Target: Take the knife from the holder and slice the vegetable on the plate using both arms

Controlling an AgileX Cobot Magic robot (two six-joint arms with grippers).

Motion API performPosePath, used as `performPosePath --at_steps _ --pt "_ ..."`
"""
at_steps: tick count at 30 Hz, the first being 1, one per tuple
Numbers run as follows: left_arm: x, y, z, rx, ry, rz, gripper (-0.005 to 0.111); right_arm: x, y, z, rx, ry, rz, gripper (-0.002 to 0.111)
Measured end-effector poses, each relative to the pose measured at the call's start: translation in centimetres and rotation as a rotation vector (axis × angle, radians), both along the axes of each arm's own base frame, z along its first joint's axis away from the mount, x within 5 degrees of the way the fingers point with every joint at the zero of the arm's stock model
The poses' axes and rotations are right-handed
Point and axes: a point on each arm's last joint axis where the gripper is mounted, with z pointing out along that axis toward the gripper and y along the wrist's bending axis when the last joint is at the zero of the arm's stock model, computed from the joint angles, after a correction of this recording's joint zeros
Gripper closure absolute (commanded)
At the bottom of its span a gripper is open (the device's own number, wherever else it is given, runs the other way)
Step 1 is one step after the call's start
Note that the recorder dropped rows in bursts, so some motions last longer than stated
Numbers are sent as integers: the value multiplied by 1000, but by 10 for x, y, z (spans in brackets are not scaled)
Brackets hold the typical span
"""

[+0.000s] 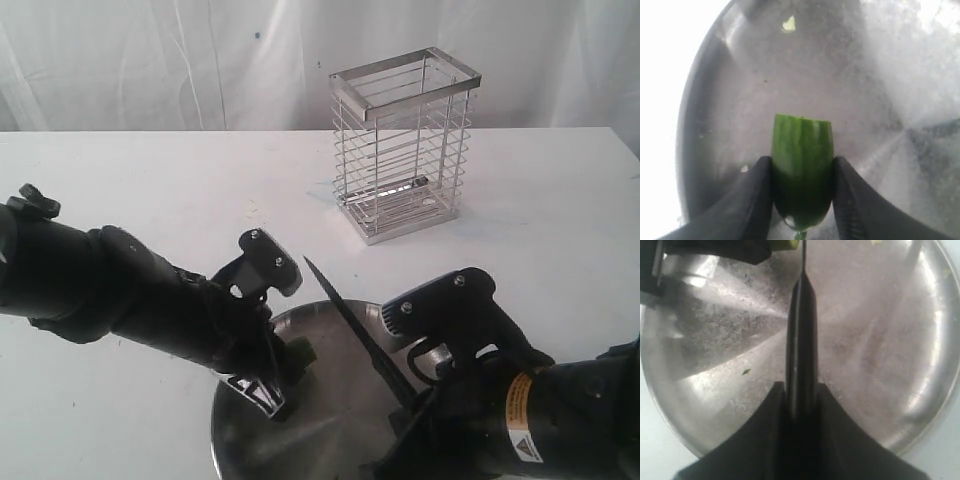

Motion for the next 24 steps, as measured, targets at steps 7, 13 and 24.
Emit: performPosePath --at_steps 7,13,24 --pt "8 -14 9 -120 73 84 73 -1 -5 -3 -74 5 11 108" --pt "3 -28 -11 -93 126 62 73 -1 -11 -3 -162 13 15 108" --pt "2 -31 -9 -109 142 72 42 0 -12 -1 -203 24 16 108"
